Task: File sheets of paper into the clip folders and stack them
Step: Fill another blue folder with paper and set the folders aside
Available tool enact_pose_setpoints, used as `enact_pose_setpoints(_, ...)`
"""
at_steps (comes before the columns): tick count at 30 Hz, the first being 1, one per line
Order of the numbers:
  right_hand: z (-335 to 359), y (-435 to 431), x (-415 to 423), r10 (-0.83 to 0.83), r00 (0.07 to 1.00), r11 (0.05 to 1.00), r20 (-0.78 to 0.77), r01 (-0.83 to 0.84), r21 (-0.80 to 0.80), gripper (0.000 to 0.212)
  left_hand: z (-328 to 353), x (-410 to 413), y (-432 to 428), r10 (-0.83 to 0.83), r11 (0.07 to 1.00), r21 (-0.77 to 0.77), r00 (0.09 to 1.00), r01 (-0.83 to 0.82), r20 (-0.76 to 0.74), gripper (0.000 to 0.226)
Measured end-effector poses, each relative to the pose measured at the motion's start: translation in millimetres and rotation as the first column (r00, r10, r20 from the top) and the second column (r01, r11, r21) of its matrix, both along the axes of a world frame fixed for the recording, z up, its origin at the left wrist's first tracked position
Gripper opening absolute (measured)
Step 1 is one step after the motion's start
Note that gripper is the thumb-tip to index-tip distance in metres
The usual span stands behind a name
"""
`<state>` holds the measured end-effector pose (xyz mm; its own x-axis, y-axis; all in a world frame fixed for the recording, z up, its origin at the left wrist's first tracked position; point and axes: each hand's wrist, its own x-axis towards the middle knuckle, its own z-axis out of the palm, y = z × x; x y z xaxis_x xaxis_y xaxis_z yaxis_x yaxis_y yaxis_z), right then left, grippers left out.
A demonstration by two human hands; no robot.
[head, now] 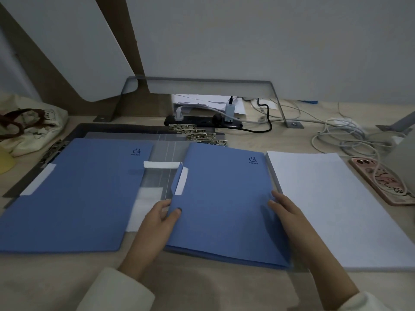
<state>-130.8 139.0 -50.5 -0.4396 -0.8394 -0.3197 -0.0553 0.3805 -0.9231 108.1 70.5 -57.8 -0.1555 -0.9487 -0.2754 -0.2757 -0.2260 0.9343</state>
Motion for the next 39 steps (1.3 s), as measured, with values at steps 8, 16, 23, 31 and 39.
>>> enact_pose_setpoints(8,2,2,2,0.034,0.981,0.999,-0.193,-0.037,-0.014,0.049,19,-7,3,-0.098,0.993,0.045,0.981,0.107,-0.169,0.023)
enact_pose_setpoints(16,30,12,8,-0.019,0.983,0.993,0.184,0.041,-0.113,0.046,36,14,22,-0.036,0.992,-0.124,0.947,-0.003,-0.318,0.024)
enact_pose_setpoints(23,45,15,12,0.103,0.943,0.975,0.317,-0.032,-0.222,0.027,40,22,33,0.004,1.0,-0.021,0.884,-0.016,-0.468,0.026)
enact_pose_setpoints(31,40,21,25,0.173,0.897,0.972,0.406,-0.088,-0.22,0.031,54,43,14,0.077,0.997,0.073,0.782,-0.04,-0.619,0.04)
enact_pose_setpoints(39,38,20,36,0.184,0.936,0.972,0.3,-0.127,-0.198,0.036,39,36,12,0.221,0.968,-0.008,0.872,-0.249,-0.436,0.017)
